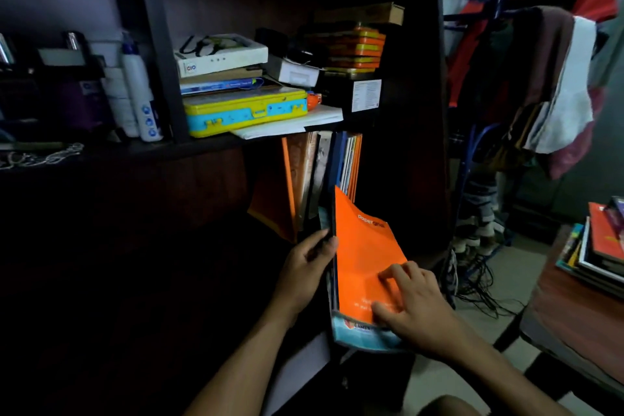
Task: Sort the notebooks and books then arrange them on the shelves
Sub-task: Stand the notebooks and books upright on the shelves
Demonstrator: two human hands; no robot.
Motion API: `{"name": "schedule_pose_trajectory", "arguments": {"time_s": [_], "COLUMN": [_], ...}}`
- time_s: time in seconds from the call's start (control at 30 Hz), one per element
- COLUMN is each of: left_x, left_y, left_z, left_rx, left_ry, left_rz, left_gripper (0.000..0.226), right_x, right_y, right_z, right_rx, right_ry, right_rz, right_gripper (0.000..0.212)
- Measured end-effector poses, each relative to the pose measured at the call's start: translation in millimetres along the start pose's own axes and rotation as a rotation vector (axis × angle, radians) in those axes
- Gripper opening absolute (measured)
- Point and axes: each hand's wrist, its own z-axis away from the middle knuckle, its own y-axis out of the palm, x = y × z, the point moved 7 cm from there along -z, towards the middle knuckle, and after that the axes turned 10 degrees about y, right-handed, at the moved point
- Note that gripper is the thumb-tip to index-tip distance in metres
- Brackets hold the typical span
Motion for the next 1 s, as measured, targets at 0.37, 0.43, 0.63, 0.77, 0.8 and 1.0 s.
{"name": "schedule_pose_trajectory", "arguments": {"time_s": [0.37,0.43,0.63,0.77,0.8,1.0], "left_x": [-1.9,-12.4,-33.0,-9.4,-2.5,-19.0], "left_y": [2.1,5.0,-1.1,2.6,5.8,0.7], "left_z": [4.2,6.4,6.0,2.5,2.9,1.0], "left_rx": [-0.024,-0.022,-0.135,-0.106,-0.077,-0.146], "left_ry": [0.022,0.064,0.125,-0.021,-0.052,0.109], "left_rz": [0.124,0.206,0.379,0.304,0.286,0.206], "left_gripper": [0.086,0.068,0.032,0.016,0.014,0.024], "right_x": [-3.7,-1.8,0.1,0.6,2.3,-6.0], "right_y": [1.7,-1.6,-24.1,0.0,9.6,15.6], "right_z": [4.6,3.9,-11.2,-31.5,-33.0,-37.1], "right_rx": [-0.037,-0.059,-0.23,-0.132,-0.106,-0.083], "right_ry": [-0.006,-0.01,0.019,0.176,0.184,0.222], "right_rz": [-0.052,-0.162,-0.468,-0.216,-0.095,0.017], "right_gripper": [0.074,0.068,0.069,0.068,0.068,0.066]}}
